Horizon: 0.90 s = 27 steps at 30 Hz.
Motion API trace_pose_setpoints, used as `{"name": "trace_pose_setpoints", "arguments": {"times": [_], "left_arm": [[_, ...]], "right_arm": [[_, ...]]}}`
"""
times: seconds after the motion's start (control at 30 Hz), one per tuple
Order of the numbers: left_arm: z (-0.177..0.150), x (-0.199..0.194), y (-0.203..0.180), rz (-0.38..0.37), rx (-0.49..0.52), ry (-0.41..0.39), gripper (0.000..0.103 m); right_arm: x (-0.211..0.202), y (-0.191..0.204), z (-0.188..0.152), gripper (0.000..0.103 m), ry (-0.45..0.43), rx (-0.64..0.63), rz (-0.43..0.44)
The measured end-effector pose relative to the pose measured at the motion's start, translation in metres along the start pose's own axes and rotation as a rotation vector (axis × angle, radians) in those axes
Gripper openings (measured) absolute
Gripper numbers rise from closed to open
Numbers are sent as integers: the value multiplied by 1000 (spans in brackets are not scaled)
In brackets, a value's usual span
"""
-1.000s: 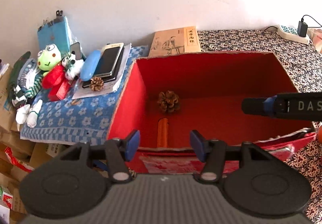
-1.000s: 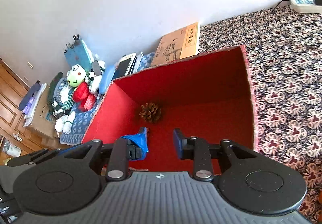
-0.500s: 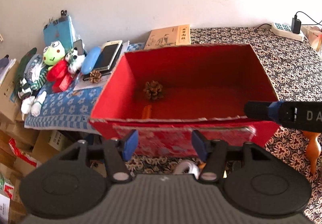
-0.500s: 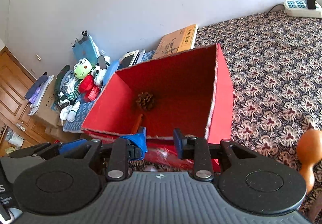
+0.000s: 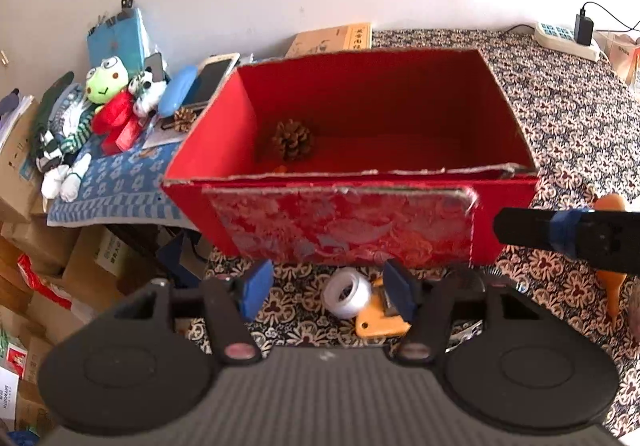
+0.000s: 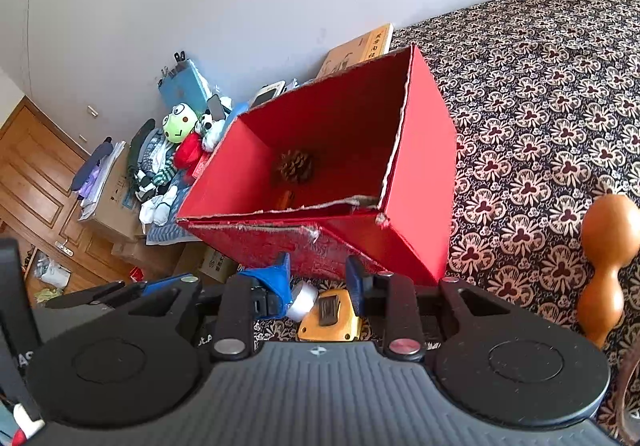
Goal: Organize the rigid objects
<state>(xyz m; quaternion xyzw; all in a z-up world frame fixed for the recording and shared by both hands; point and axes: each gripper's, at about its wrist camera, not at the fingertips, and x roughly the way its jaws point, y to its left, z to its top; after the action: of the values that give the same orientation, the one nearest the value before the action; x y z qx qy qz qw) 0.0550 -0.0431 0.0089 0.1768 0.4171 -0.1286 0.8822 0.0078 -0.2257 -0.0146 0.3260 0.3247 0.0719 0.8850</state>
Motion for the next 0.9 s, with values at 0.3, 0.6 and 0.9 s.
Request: {"name": "trace_pose_setpoints", "arguments": {"times": [0.3,0.6,0.9], "left_arm": [[-6,24,17,-44,18,45,67],[-12,55,44,-94,49,67,67],[-36,90,72,-257,48,131,67]], "right_arm": [[14,0,-9,14,1,77,-31],[36,-3,-15,14,39,130,-57],[53,-10,-34,14,91,189,-59]]}}
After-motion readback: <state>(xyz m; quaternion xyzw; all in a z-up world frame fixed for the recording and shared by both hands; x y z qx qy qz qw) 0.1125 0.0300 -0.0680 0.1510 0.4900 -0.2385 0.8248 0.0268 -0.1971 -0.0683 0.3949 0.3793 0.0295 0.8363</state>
